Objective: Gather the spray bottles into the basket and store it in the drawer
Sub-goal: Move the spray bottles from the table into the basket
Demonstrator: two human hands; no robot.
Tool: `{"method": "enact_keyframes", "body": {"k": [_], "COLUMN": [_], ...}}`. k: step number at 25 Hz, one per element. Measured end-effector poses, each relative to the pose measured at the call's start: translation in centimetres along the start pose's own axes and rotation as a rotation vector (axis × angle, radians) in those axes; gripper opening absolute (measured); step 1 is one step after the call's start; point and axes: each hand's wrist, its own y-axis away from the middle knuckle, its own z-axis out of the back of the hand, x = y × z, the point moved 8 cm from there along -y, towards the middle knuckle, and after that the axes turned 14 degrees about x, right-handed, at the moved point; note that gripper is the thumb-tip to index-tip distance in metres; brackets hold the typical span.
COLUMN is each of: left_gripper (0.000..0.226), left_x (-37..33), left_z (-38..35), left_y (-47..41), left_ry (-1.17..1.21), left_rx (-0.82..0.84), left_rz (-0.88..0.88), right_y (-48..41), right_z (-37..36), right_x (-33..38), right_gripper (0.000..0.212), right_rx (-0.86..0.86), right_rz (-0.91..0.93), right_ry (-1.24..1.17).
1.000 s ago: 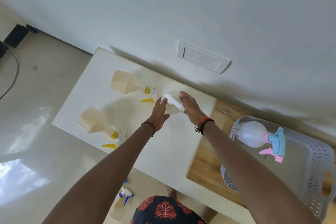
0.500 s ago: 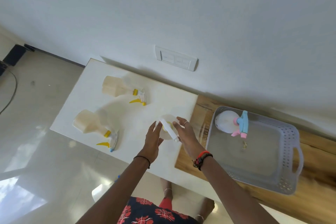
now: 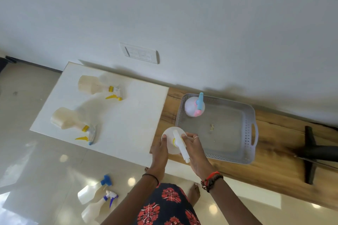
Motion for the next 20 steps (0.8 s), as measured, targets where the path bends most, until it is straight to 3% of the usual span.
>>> {"method": "enact_keyframes", "body": {"k": [7,13,20], "left_gripper": [0.041,0.040,0.037], "left_x": [2.5,2.3,-0.1], "left_z": [-8.9,-13.8,-16.1], "left_y": [-1.4,-6.3,-14.0], "left_ry": [-0.097,-0.227,-0.262], "left_rx": [0.015,0.041,0.056], "left_rz": [0.011,0.013,-0.053], "right_y": [1.8,-1.2,-7.5], "right_z": [9.3,14.5,16.8], "right_x": [-1.0,-0.6,2.0], "right_gripper": [0.020,0.029,0.033], "right_rx": [-0.148,-0.258,-0.255], "right_rz": [-0.019,-0.012,0.035], "right_ry": [-0.143,-0.281,-0.332]}}
